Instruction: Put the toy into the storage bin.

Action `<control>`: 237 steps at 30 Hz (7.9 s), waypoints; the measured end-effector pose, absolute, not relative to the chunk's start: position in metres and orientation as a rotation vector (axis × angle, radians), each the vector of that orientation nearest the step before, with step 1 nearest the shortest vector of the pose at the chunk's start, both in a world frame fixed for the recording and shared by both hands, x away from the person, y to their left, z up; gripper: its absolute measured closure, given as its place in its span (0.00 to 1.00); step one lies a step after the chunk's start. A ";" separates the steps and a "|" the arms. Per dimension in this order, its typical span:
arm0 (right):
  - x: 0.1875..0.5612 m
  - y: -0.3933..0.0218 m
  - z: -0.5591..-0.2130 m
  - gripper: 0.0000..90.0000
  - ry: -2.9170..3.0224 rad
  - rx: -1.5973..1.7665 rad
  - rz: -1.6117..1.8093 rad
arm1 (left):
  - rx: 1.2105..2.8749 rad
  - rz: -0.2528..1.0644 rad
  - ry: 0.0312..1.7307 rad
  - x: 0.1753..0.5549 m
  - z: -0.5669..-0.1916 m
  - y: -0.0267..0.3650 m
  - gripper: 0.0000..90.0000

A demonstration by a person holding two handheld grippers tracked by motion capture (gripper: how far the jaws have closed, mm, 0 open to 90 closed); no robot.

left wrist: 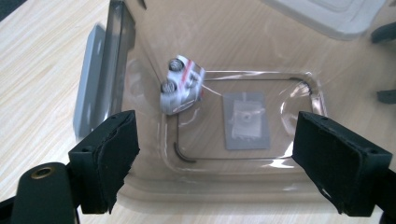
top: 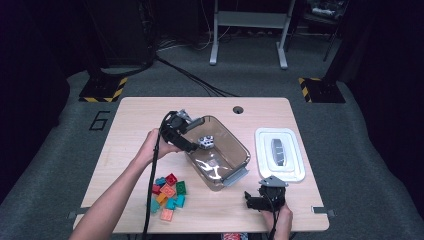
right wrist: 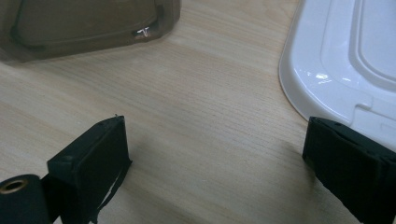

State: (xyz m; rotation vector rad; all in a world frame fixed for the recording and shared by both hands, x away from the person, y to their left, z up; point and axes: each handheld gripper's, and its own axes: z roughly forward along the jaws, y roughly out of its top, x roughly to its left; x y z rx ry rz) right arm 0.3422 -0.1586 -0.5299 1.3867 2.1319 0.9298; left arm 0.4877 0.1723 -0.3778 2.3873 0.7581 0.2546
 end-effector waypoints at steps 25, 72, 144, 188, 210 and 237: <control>0.342 -0.159 -0.530 0.07 2.132 1.385 0.930 | 2.276 0.339 0.874 0.447 -0.383 0.250 0.00; 0.342 -0.159 -0.530 0.07 2.127 1.391 0.931 | 2.266 0.233 0.989 0.404 -0.495 0.289 0.41; 0.343 -0.159 -0.530 0.08 2.119 1.389 0.930 | 2.365 0.295 0.956 0.417 -0.495 0.276 0.63; 0.342 -0.159 -0.530 0.09 2.116 1.399 0.932 | 2.324 0.272 0.817 0.451 -0.387 0.258 0.63; 0.343 -0.160 -0.530 0.09 2.116 1.397 0.932 | 2.292 0.289 0.780 0.461 -0.353 0.243 0.63; 0.343 -0.159 -0.530 0.09 2.114 1.398 0.932 | 2.295 0.312 0.692 0.479 -0.320 0.193 0.63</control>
